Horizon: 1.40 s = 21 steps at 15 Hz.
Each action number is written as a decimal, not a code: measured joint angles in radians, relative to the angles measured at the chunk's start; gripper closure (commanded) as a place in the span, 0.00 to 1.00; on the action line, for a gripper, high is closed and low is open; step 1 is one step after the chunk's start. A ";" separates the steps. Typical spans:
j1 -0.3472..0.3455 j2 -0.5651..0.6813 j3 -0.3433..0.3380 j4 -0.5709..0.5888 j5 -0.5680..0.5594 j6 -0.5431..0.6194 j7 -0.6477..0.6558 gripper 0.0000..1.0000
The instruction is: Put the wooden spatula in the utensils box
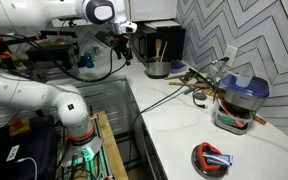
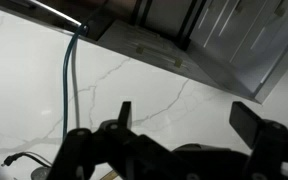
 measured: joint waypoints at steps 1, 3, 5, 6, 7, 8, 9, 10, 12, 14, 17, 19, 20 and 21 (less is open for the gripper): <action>0.000 0.000 0.000 0.000 0.000 0.000 0.000 0.00; -0.006 0.000 0.002 0.000 -0.001 0.014 0.010 0.00; -0.034 0.004 0.008 0.001 -0.007 0.077 0.051 0.00; -0.055 0.012 0.009 0.002 -0.011 0.122 0.073 0.00; -0.079 0.028 0.008 0.008 -0.021 0.165 0.087 0.00; -0.105 0.056 0.005 0.021 -0.037 0.195 0.091 0.00; -0.124 0.095 -0.001 0.041 -0.050 0.211 0.089 0.00; -0.139 0.144 -0.010 0.069 -0.061 0.219 0.086 0.00; -0.159 0.263 -0.036 0.143 -0.074 0.217 0.072 0.00; -0.177 0.394 -0.056 0.225 -0.076 0.220 0.080 0.00; -0.184 0.594 -0.065 0.370 -0.055 0.278 0.103 0.00; -0.183 0.721 -0.064 0.476 -0.033 0.306 0.149 0.00; -0.182 0.781 -0.064 0.532 -0.032 0.307 0.184 0.00; -0.179 0.828 -0.063 0.577 -0.032 0.307 0.207 0.00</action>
